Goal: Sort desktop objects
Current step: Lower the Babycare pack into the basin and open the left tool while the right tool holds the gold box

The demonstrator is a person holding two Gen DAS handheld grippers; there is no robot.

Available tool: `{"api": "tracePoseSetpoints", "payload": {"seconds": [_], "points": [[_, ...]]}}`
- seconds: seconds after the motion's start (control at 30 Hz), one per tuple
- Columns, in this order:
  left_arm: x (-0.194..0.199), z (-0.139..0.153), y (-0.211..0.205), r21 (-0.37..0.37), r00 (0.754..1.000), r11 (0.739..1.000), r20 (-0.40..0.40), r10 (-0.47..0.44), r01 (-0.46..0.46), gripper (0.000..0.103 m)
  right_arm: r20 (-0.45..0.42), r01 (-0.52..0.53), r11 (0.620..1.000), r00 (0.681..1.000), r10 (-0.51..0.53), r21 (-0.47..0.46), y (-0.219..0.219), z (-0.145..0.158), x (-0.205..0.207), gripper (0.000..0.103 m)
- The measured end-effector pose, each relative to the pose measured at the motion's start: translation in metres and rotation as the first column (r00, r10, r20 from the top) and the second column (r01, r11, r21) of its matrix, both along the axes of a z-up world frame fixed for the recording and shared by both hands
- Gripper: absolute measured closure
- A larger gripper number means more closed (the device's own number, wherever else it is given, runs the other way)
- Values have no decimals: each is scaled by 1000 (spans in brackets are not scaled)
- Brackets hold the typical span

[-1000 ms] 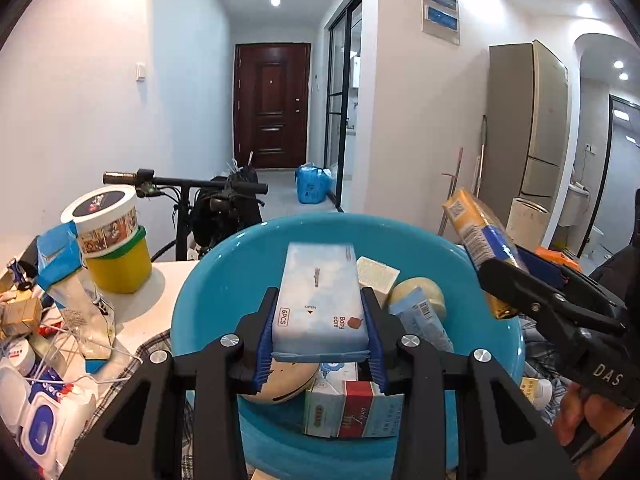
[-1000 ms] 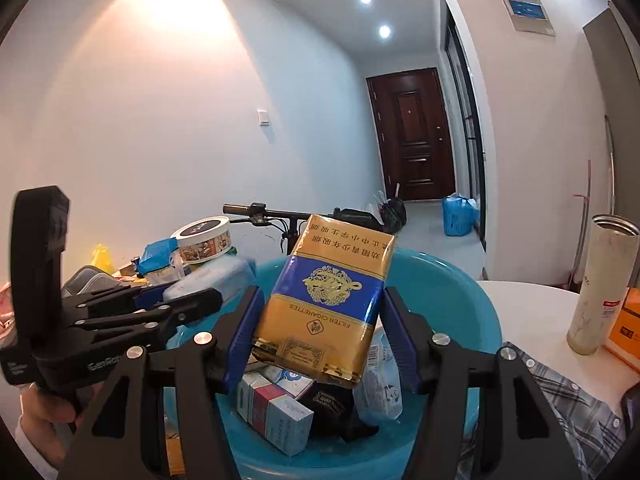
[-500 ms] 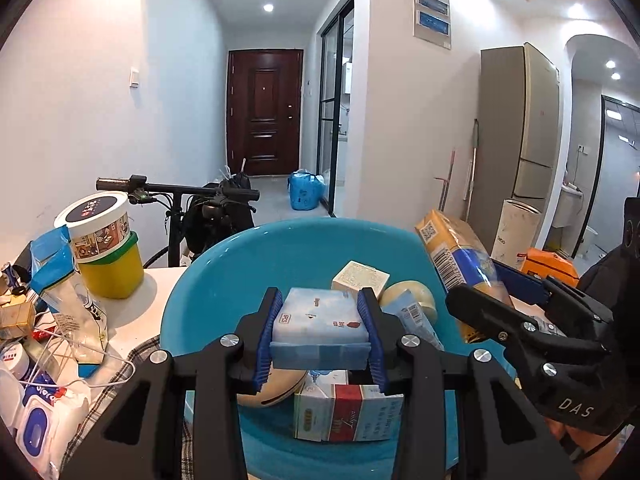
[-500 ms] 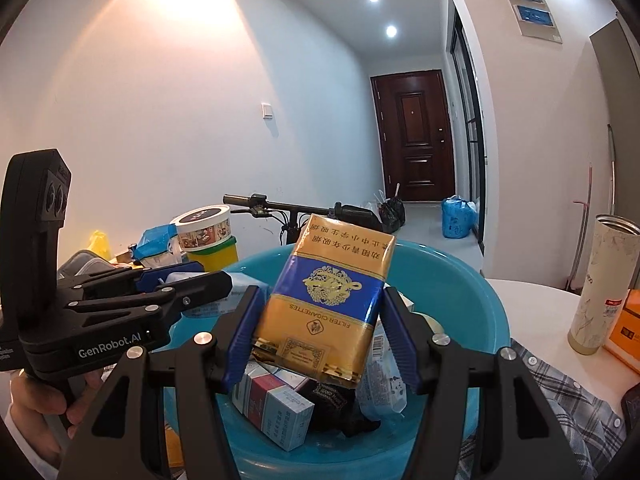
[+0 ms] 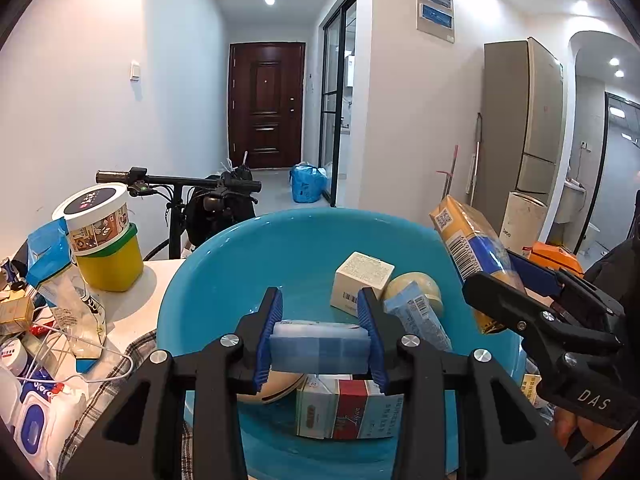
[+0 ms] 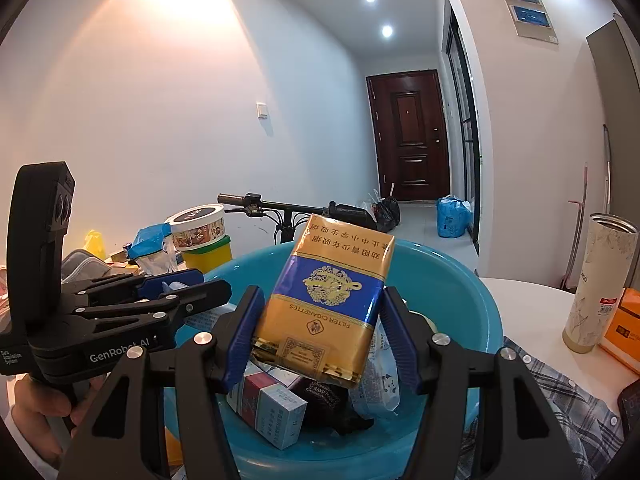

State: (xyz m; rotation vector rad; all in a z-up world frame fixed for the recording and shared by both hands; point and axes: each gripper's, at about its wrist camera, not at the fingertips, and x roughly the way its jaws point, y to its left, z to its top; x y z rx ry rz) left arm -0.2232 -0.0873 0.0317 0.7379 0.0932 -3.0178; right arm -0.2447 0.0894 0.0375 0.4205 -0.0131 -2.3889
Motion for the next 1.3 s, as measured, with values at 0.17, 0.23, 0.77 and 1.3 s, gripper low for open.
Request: {"api": "tracePoseSetpoints", "payload": {"seconds": [0.17,0.23,0.77,1.3], "points": [[1,1,0,7,1000,1000,-4,-4,4,62,0,6,1000,1000,-6,4,-1,-1,-1,44],[2,0,0,9,1000,1000,-4,-3,3,62,0,6,1000,1000,-6,4,-1,-1,-1,44],[0,0,-2,22,1000,1000,9,-12,11,62,0,8,1000,1000,-8,11,1,-3,-3,44],[-2,-3,-1,2,1000,1000,18,-5,5,62,-1,7,1000,1000,-7,15,2,-3,1,44]]}}
